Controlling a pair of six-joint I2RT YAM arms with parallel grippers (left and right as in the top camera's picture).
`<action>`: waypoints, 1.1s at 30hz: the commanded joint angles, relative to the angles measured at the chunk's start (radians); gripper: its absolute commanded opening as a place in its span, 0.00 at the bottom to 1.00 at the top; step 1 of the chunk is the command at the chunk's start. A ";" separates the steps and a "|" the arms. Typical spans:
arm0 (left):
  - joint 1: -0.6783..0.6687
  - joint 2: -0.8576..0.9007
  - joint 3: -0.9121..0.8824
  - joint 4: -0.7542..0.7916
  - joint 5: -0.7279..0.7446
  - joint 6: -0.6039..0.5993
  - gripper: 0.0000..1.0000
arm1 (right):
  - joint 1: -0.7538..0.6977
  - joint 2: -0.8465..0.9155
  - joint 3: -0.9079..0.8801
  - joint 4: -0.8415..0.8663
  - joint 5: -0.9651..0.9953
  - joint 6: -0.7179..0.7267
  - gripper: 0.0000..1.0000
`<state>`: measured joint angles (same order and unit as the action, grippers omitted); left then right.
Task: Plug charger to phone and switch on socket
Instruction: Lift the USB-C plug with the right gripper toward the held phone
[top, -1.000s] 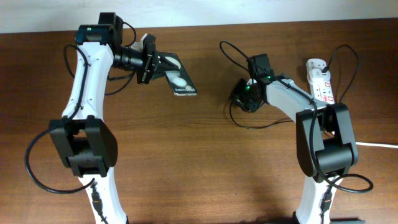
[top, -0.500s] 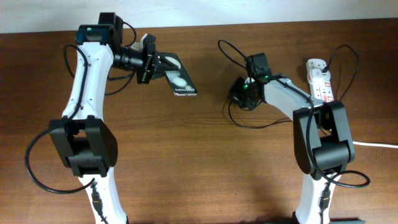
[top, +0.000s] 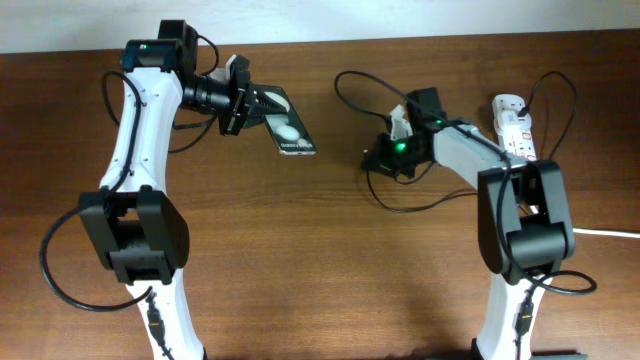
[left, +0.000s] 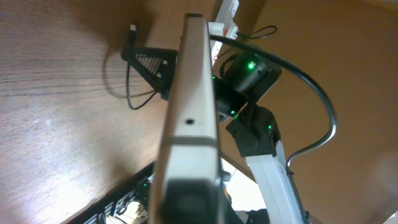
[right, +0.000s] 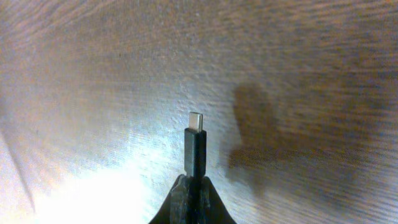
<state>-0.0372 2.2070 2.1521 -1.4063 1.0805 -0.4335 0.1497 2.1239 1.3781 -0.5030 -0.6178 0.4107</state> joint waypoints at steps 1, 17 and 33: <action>0.001 0.003 0.008 -0.001 0.018 0.051 0.00 | -0.054 -0.103 0.002 -0.041 -0.106 -0.174 0.04; -0.086 0.003 0.008 0.011 -0.038 0.274 0.00 | -0.190 -0.591 0.002 -0.309 -0.266 -0.431 0.04; -0.119 0.003 0.008 0.088 0.342 0.537 0.00 | -0.337 -0.669 -0.014 -0.671 -0.429 -0.669 0.04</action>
<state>-0.1558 2.2070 2.1521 -1.3548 1.2484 0.0681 -0.1890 1.4719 1.3762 -1.1748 -0.9638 -0.2394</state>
